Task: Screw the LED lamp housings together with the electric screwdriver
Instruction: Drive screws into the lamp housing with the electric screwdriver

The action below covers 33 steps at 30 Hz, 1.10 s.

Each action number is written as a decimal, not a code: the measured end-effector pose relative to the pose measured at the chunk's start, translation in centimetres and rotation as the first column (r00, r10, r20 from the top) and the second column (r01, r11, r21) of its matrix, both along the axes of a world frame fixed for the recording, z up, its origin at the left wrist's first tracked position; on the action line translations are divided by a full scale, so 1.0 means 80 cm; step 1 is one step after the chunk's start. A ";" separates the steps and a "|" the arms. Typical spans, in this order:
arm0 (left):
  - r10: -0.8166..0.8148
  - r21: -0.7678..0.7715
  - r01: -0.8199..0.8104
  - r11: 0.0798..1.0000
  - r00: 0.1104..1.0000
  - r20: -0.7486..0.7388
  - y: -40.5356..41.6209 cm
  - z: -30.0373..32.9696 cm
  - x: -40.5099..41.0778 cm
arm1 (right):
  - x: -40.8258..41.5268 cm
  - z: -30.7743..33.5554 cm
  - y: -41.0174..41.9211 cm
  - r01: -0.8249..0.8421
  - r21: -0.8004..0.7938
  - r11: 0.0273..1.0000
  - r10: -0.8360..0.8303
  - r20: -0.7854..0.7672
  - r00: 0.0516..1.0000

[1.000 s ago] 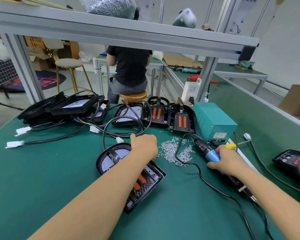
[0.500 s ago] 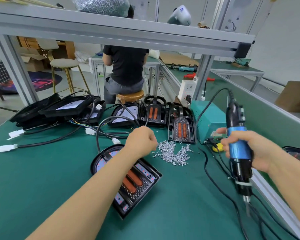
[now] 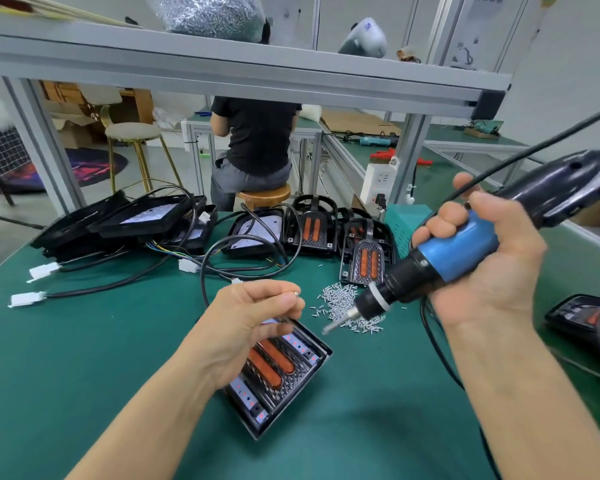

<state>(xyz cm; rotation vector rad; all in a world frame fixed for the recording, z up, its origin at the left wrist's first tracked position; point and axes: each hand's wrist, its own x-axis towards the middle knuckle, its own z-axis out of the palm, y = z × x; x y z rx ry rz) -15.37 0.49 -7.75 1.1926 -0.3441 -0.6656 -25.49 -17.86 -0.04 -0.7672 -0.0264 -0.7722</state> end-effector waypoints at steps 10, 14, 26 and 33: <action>0.018 -0.069 -0.024 0.997 0.996 -0.086 0.010 -0.009 -0.020 | 0.017 0.011 0.037 0.118 0.002 0.993 -0.117 0.150 0.982; 0.041 -0.068 -0.048 0.997 0.994 -0.099 0.009 -0.010 -0.022 | 0.016 0.008 0.040 0.115 -0.013 0.993 -0.112 0.137 0.984; 0.032 -0.115 -0.046 0.992 0.993 -0.118 0.000 -0.012 -0.029 | 0.015 0.005 0.039 0.116 -0.013 0.993 -0.113 0.134 0.984; 0.010 -0.160 -0.035 0.986 0.988 -0.157 0.002 -0.013 -0.029 | 0.013 0.007 0.037 0.099 -0.005 0.995 -0.098 0.142 0.985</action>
